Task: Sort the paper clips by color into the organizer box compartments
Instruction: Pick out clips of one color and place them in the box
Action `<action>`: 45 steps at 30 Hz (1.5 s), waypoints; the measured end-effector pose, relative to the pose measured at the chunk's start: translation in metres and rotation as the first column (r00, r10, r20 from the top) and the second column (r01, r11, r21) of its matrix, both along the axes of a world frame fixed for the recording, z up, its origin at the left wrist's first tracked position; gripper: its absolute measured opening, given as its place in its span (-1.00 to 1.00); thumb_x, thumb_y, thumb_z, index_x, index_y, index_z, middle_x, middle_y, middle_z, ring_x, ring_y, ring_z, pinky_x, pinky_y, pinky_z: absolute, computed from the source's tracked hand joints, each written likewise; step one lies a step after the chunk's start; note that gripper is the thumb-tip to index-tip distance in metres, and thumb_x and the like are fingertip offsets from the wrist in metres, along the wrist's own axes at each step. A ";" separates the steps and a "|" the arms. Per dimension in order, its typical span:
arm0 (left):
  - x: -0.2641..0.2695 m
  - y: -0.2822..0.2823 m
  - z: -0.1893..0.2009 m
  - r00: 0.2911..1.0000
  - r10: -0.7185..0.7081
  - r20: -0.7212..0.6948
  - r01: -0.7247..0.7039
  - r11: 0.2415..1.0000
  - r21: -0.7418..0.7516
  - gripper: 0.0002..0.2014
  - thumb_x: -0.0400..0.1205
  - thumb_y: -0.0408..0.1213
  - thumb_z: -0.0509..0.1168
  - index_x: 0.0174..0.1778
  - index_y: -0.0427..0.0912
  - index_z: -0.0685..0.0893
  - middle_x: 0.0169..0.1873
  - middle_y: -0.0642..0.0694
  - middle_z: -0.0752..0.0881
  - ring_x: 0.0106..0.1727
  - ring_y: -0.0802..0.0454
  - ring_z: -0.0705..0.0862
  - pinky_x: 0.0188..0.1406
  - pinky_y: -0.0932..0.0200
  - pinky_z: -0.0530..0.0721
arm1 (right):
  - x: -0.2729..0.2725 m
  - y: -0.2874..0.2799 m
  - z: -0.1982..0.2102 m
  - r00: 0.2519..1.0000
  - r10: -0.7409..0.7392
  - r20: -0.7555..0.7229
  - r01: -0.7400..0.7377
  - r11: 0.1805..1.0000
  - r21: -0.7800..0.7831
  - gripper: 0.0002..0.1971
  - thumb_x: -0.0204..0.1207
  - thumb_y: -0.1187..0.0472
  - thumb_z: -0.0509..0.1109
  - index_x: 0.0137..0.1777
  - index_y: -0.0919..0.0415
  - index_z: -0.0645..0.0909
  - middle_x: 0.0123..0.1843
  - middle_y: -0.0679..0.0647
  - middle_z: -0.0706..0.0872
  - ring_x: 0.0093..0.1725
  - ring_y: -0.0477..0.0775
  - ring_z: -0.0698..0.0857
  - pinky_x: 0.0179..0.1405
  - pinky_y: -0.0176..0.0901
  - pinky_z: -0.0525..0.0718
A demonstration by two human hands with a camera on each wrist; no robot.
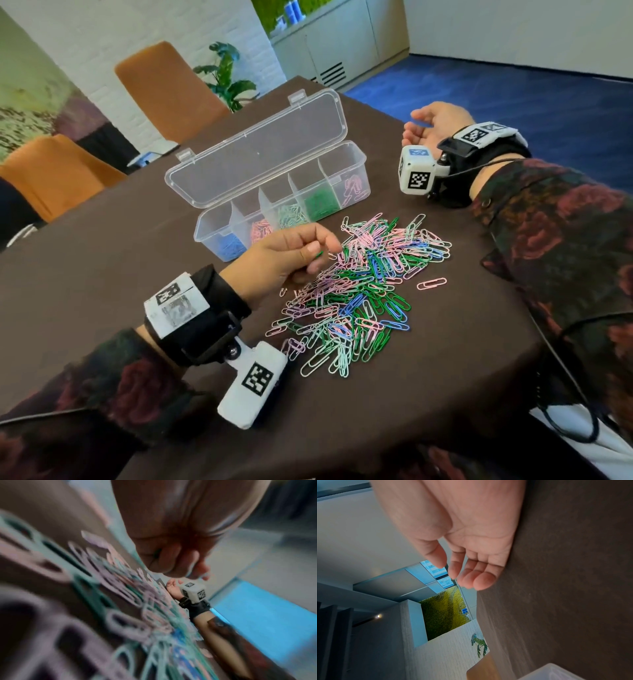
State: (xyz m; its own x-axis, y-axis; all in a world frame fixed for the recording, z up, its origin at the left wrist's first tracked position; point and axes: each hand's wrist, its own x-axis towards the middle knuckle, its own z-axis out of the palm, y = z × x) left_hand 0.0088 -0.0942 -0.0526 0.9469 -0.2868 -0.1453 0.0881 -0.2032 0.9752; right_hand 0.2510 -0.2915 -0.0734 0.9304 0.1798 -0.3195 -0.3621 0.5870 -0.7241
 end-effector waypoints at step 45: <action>0.105 -0.005 0.084 0.814 0.567 -0.127 -0.537 0.818 0.207 -0.51 0.72 -0.30 0.11 0.53 -0.45 0.26 0.52 -0.45 0.31 0.52 -0.34 0.36 0.47 -0.10 0.38 | 0.009 0.001 -0.004 1.000 0.026 -0.011 -0.026 1.000 0.018 -0.96 0.53 0.34 0.25 -0.06 0.27 0.50 -0.23 0.13 0.57 -0.37 0.03 0.57 -0.43 -0.17 0.62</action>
